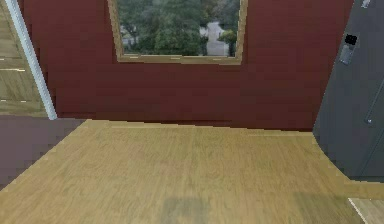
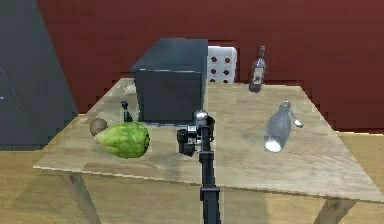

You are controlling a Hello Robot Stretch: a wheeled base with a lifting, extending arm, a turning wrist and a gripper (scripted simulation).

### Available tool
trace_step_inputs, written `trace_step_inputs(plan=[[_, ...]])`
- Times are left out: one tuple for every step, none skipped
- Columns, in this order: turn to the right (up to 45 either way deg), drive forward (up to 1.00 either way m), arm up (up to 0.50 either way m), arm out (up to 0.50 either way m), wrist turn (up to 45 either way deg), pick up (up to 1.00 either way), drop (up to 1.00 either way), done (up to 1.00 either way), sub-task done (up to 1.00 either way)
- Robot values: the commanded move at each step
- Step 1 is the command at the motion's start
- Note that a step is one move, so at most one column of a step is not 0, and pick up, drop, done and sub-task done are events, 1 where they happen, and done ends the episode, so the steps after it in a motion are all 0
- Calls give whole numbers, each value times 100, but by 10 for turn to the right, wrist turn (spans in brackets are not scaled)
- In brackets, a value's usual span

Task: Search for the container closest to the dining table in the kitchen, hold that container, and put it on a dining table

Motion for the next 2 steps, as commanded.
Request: trace_step_inputs(plan=[[0,0,0,0,0,0,100,0,0],[0,0,10,0,0,0,0,0,0]])
